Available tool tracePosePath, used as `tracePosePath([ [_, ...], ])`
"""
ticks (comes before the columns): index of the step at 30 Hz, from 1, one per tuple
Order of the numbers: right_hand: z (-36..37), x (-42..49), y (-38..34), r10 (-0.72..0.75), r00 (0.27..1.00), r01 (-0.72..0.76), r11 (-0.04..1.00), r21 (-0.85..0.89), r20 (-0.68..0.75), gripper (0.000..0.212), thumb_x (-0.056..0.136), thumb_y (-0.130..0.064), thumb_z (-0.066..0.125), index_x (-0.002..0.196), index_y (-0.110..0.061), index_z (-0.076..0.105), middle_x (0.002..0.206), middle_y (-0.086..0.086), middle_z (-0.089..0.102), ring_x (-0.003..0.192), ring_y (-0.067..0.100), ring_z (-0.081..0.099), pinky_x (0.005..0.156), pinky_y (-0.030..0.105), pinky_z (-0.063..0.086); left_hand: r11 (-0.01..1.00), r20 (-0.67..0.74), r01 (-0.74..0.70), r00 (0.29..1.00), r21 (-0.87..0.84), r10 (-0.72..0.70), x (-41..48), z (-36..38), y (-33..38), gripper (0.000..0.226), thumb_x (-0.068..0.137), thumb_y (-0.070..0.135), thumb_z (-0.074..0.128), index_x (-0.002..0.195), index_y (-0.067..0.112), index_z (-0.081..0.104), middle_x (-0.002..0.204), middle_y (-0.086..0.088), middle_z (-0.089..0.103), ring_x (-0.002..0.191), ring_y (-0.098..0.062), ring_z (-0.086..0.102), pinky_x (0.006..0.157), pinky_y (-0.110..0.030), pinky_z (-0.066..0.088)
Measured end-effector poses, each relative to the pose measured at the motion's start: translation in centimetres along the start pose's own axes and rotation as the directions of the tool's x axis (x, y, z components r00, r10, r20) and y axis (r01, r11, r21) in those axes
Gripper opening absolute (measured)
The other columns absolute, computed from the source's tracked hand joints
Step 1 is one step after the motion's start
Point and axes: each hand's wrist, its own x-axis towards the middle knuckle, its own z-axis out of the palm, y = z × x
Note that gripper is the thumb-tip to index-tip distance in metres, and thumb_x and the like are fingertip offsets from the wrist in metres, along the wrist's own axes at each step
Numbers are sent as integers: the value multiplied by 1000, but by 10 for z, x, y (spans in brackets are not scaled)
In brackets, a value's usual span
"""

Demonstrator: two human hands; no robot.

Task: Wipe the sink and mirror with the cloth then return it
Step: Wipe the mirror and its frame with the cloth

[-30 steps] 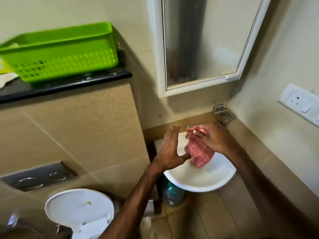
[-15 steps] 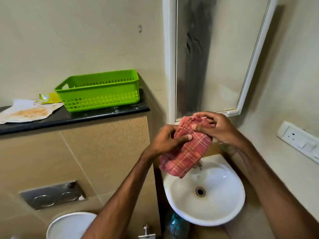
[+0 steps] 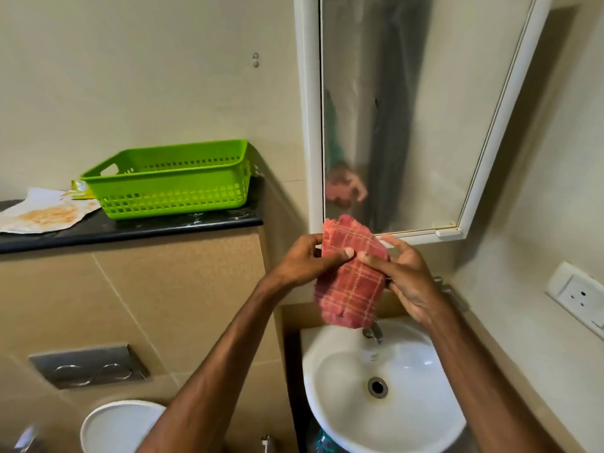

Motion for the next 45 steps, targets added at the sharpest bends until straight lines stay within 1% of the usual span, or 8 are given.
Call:
tracePosePath([
  [11,-28,50,-36,-248,896,399,812,-425,367,76,69,-23,96,138,-27,65,115,-10,76,101,5,74,86,25,62,999,-431,-30,902,22,36,31,-2,31,75,64,31,97,127,25,57,107,-4,75,98,-16,76,86,-44,64],
  [20,-13,72,-97,-661,691,629,353,-692,291,41,68,-35,94,107,-32,81,112,-4,57,107,13,46,92,24,36,699,-291,-163,826,696,482,35,-24,94,51,74,33,89,121,32,72,103,11,72,85,-5,67,72,-23,61],
  [25,-8,78,-136,-614,737,676,677,-292,282,30,72,-18,92,98,-10,79,83,-2,76,72,4,67,67,19,55,646,-302,-190,765,739,570,51,-38,117,41,83,48,78,115,25,68,119,1,53,106,-14,56,80,-27,60],
  [29,4,86,-150,-408,873,374,912,171,266,65,67,-33,94,124,-9,73,115,9,78,99,19,73,90,39,62,769,-359,-293,753,569,552,69,-45,148,40,87,51,74,107,16,68,101,4,74,87,-11,73,74,-36,64],
  [33,17,85,-161,-298,902,211,935,283,312,68,48,-36,101,110,-19,80,125,18,73,106,32,72,98,49,59,766,-391,-387,689,514,610,80,-50,171,38,88,50,74,104,16,71,95,7,77,82,-4,74,73,-28,63],
  [39,53,73,-216,-445,894,414,865,285,51,38,79,-8,81,117,-6,74,118,20,75,108,39,73,99,54,58,555,-343,-498,456,667,821,83,-73,205,31,91,52,70,109,28,68,95,22,64,89,1,64,73,-24,58],
  [42,74,78,-244,-692,700,705,709,10,-177,32,84,-7,81,114,-9,72,109,9,78,100,25,77,96,49,61,489,-418,-447,255,749,872,98,-97,214,36,97,46,63,120,18,61,118,4,61,109,-14,56,90,-33,52],
  [45,98,90,-268,-957,128,842,244,-481,-260,37,88,-4,74,124,-11,72,124,-2,73,114,8,71,104,34,56,487,-466,-387,153,783,871,120,-119,221,44,96,28,61,134,8,51,133,-6,51,122,-22,48,106,-33,41],
])
